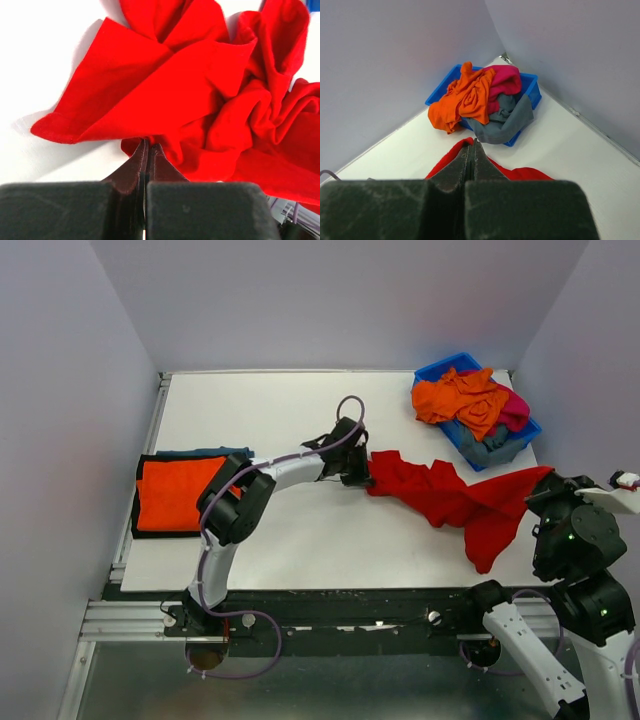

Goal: Fold and stack the t-shirts
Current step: Flatten out the tshirt

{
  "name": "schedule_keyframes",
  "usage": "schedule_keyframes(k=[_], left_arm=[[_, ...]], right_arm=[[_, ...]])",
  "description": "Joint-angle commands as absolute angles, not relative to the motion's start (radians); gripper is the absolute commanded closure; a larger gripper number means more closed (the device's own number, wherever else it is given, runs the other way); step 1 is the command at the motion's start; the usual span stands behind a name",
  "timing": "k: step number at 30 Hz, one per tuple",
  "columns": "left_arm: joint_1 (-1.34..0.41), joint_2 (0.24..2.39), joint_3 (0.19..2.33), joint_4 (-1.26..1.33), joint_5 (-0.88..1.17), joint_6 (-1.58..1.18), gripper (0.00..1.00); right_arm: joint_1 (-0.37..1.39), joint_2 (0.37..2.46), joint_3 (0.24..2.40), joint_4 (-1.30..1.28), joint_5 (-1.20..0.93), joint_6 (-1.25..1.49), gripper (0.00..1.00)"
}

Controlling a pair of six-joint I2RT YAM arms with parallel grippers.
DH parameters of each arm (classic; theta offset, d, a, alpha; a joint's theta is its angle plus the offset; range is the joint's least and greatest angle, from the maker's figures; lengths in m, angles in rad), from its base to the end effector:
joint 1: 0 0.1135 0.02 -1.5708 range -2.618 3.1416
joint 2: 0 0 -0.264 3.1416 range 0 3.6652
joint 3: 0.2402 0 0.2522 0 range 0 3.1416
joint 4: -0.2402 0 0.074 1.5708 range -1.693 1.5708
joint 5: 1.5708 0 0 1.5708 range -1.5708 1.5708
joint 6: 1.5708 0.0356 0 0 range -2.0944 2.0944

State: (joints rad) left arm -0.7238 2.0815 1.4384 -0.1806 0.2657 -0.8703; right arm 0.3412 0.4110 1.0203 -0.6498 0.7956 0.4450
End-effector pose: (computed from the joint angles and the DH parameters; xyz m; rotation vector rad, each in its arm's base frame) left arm 0.3345 -0.3081 0.1654 -0.0551 2.6330 -0.9829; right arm 0.0494 -0.0095 0.4044 0.6746 1.4500 -0.0301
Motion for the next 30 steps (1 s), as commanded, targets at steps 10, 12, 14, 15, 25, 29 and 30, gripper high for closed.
schedule_keyframes(k=[10, 12, 14, 15, 25, 29, 30], left_arm=[[-0.724, 2.176, 2.032, -0.4, 0.182, -0.762, 1.0], [-0.735, 2.281, 2.155, -0.403, 0.201, -0.768, 1.0], [-0.752, 2.379, 2.251, -0.394, 0.213, -0.788, 1.0], [-0.759, 2.419, 2.29, -0.385, 0.23, -0.801, 1.0], [-0.726, 2.461, 2.324, -0.511, 0.238, -0.678, 0.25], [-0.637, 2.281, 2.084, -0.471, 0.199, -0.664, 0.12], [-0.618, 2.255, 2.039, -0.466, 0.184, -0.666, 0.06]], right_arm=[[0.344, 0.405, 0.994, -0.649, 0.813, 0.479, 0.99], [0.344, 0.408, 0.999, -0.652, 0.815, 0.48, 0.99], [0.344, 0.413, 1.008, -0.653, 0.824, 0.482, 0.99], [0.344, 0.416, 1.012, -0.652, 0.828, 0.48, 0.99], [0.344, 0.42, 1.028, -0.657, 0.848, 0.477, 0.99], [0.345, 0.414, 1.011, -0.658, 0.839, 0.486, 0.99], [0.344, 0.414, 1.009, -0.658, 0.839, 0.489, 0.99]])
